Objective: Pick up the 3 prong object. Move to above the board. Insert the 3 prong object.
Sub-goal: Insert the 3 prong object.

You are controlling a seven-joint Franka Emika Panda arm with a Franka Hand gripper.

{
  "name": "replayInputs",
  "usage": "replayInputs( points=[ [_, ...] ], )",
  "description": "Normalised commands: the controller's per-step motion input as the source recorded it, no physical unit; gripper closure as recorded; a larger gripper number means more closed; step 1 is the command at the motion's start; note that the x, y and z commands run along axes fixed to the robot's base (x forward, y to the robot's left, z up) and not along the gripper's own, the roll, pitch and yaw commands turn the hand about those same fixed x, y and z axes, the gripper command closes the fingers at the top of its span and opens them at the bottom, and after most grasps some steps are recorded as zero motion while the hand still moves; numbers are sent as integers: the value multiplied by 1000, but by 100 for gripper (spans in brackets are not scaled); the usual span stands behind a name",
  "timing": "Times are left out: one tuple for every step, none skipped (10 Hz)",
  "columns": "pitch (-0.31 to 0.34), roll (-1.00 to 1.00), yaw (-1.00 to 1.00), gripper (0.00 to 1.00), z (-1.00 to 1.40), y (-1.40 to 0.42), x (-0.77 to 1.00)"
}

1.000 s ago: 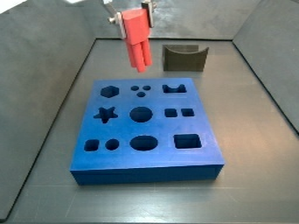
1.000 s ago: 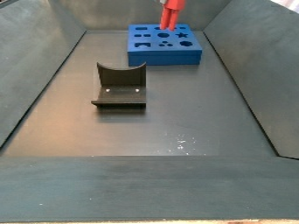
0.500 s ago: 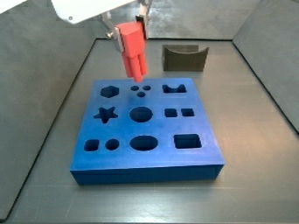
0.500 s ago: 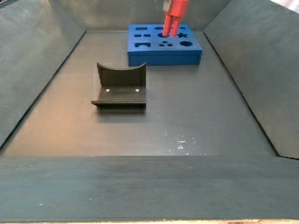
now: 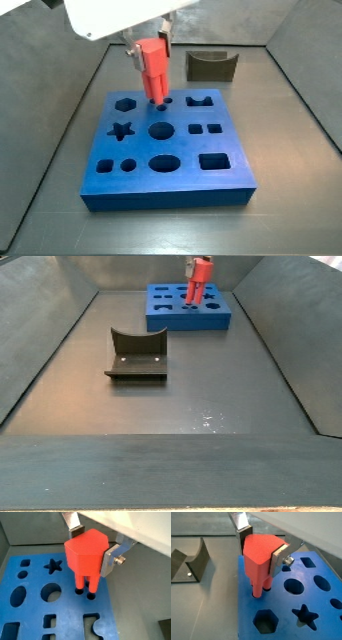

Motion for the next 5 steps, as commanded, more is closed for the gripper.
replayInputs(
  points=[
    [0,0,231,100,-306,0,183],
    [0,0,291,100,-271,43,160],
    [0,0,300,100,-191,37,177],
    [17,6,0,100,-17,3,-11],
    [0,120,0,100,-314,-17,-246]
  ],
)
